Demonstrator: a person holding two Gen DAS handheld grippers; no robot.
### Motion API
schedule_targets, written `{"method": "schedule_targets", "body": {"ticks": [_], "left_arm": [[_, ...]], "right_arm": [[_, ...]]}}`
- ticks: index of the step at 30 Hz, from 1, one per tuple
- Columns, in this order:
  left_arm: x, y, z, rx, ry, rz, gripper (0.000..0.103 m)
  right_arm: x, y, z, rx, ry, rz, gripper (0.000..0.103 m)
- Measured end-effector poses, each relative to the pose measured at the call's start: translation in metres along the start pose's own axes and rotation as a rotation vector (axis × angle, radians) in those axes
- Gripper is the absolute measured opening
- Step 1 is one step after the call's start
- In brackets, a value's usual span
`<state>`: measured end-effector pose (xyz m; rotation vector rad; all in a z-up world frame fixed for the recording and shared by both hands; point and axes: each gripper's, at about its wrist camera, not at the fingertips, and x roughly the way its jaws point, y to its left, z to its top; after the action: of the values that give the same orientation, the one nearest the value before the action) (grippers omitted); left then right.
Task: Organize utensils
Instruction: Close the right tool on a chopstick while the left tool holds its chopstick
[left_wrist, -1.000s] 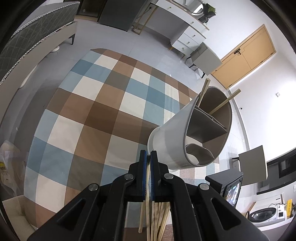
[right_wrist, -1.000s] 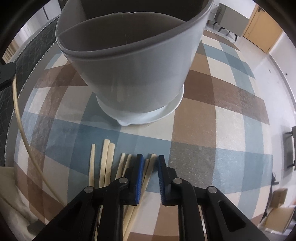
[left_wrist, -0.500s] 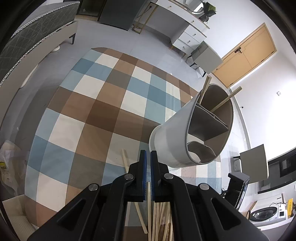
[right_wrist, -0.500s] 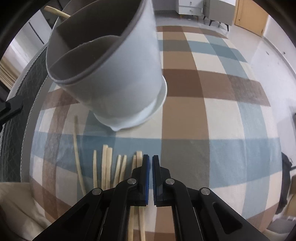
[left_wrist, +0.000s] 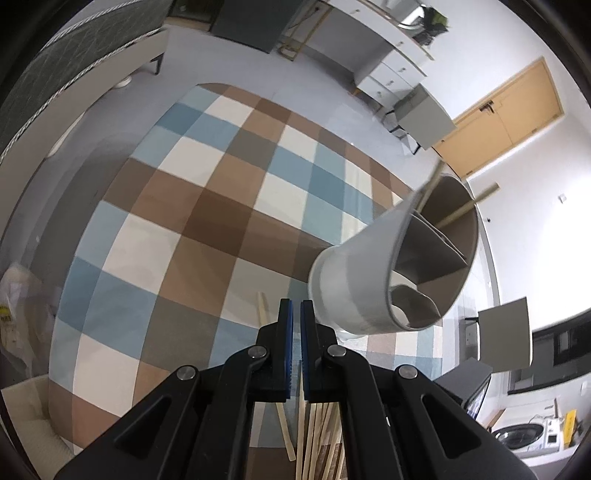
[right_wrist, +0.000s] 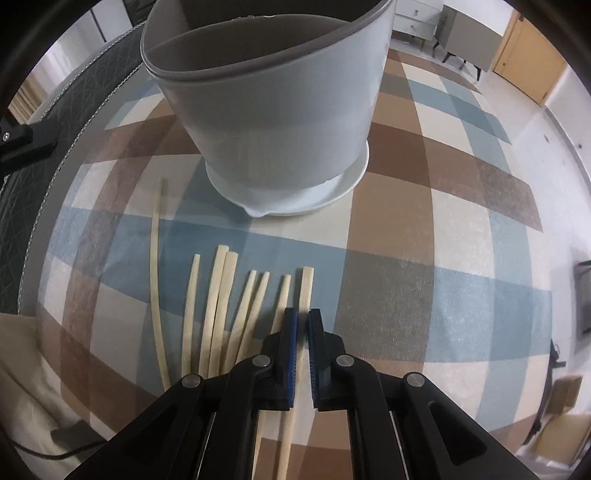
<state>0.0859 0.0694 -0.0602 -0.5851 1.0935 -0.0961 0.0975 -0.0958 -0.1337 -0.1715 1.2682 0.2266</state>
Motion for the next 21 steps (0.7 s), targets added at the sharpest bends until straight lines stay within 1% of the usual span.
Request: {"method": "schedule_targets", "body": {"ticks": [4,7,8,10,11,12,15,17,21], "left_arm": [[0.001,0.008,0.001,-0.029,0.008,0.014,0.000],[0.004,0.016,0.001,-0.045,0.024,0.051,0.000],[0.006,0.019,0.001,-0.048,0.032,0.064,0.002],[0.011,0.026,0.001,-0.054,0.042,0.102,0.015],[0.013,0.030,0.000,-0.063,0.043,0.122,0.027],[0.015,0.034,0.000,-0.073,0.039,0.141,0.037],[0.023,0.039,-0.002,-0.077,0.034,0.183,0.050],[0.032,0.037,-0.004,-0.058,0.054,0.201,0.057],[0.056,0.030,-0.013,0.025,0.108,0.278,0.058]], "right_arm": [[0.002,0.003,0.004,-0.022,-0.018,-0.016,0.007],[0.003,0.006,0.007,-0.030,-0.039,-0.019,0.007],[0.003,0.006,0.007,-0.031,-0.046,-0.017,0.007],[0.004,0.005,0.007,-0.030,-0.057,-0.006,0.006],[0.004,0.004,0.007,-0.023,-0.063,0.008,0.006],[0.004,0.000,0.006,-0.009,-0.072,0.032,0.005],[0.004,-0.021,0.008,0.070,-0.096,0.084,0.005],[-0.002,-0.038,0.009,0.149,-0.124,0.146,0.005],[-0.025,-0.069,0.010,0.273,-0.230,0.264,0.005]]}}
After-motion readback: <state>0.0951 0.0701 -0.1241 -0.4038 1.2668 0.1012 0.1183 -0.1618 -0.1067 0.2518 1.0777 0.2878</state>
